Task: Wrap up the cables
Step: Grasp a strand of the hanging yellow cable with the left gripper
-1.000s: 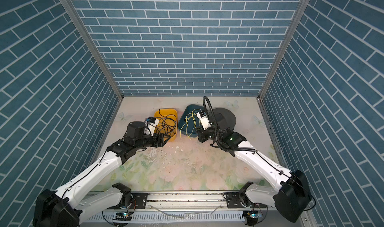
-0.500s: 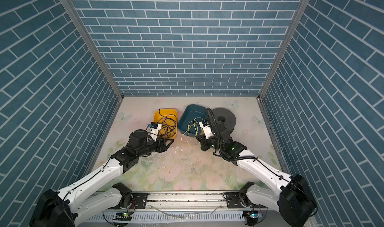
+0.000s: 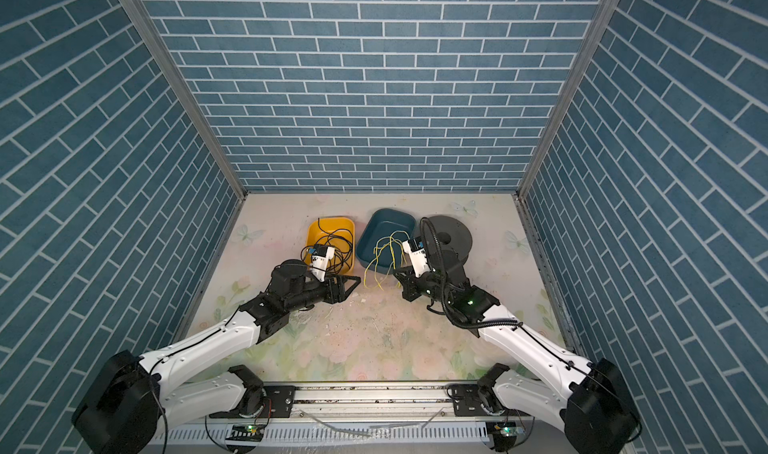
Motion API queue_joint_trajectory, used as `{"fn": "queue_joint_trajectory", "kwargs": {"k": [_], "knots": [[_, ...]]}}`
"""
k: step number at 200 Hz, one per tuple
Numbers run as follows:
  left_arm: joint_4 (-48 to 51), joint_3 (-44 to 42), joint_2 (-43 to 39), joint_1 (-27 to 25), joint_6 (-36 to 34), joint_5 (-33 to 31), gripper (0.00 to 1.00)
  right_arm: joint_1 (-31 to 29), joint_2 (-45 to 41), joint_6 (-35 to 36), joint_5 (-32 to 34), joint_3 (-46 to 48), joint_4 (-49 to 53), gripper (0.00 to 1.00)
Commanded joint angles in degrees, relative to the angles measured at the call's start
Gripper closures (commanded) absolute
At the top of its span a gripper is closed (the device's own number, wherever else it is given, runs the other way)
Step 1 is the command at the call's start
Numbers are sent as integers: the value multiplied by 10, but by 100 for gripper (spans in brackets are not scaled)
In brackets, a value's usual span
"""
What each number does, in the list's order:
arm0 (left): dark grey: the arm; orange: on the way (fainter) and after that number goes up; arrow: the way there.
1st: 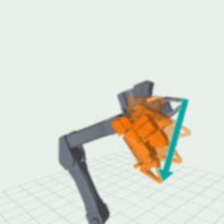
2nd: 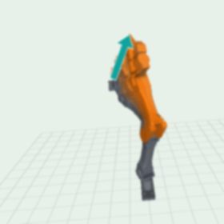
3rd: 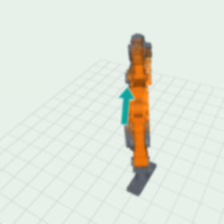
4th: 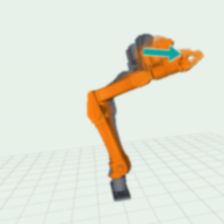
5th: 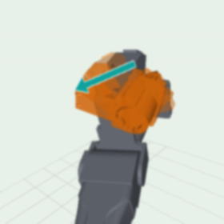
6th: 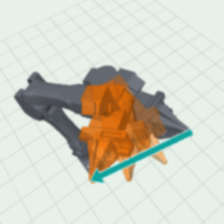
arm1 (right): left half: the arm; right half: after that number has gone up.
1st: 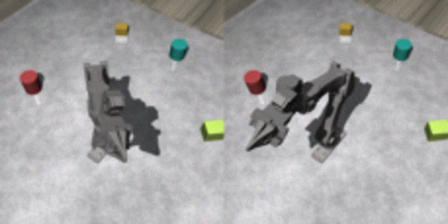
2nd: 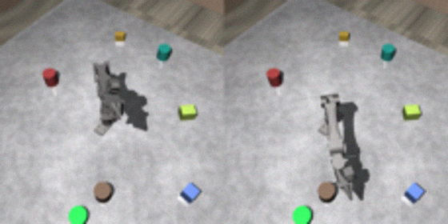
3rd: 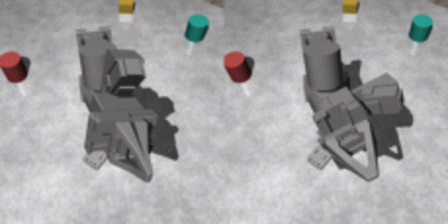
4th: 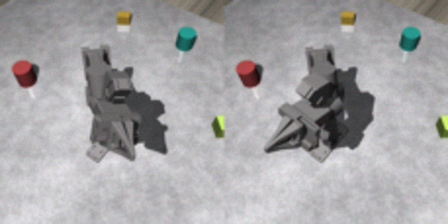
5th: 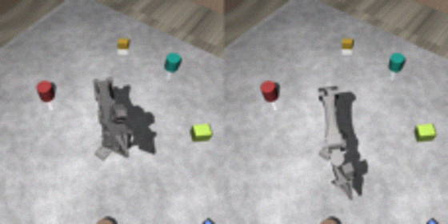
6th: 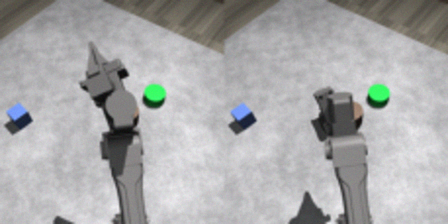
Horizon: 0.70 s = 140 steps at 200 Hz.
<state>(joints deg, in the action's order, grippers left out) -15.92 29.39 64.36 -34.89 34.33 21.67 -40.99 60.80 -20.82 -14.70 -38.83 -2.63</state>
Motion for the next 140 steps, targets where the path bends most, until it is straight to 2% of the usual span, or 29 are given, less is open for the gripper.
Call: {"fn": "queue_joint_trajectory", "kwargs": {"k": [1,43,79,96,140], "knots": [[-47,-14,5,-15,-1,-6,33,-2,-6,-20,8,4,-27,100],[-72,-5,34,-37,1,-24,33,-2,-3,-27,3,3,-36,100],[-73,14,66,-43,3,-46,40,-2,-6,-31,-4,6,-46,100],[-73,24,77,-44,5,-53,45,-2,-8,-31,-3,8,-45,100],[-75,31,74,-44,-1,-79,67,-2,-7,-30,2,9,-41,100]]}}
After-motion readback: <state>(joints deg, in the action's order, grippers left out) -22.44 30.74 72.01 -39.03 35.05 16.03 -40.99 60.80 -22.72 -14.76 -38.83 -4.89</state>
